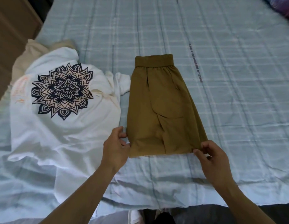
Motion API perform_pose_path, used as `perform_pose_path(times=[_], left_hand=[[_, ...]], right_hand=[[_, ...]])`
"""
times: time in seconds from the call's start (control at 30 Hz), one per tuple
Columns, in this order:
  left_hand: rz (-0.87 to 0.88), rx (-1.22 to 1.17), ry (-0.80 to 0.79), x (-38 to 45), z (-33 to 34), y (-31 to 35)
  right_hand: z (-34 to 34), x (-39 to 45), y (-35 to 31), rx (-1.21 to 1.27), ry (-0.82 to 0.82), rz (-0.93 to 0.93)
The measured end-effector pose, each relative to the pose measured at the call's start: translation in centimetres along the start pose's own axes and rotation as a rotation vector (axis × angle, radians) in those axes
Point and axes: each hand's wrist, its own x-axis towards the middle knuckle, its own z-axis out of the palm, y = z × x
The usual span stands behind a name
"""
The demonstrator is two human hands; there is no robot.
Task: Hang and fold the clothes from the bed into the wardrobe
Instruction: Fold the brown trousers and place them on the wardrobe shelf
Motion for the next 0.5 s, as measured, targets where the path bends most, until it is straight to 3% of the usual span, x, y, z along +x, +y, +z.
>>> perform_pose_path(times=[0.37,0.5], left_hand=[[-0.077,-0.089,-0.093,-0.1,1.3,1.6],[-0.057,-0.081,-0.037,-0.3,1.4,1.2]], right_hand=[[-0.3,0.0,0.4,0.124,-0.086,0.080],[-0.4,0.2,0.5,0.104,-0.090,0.084]])
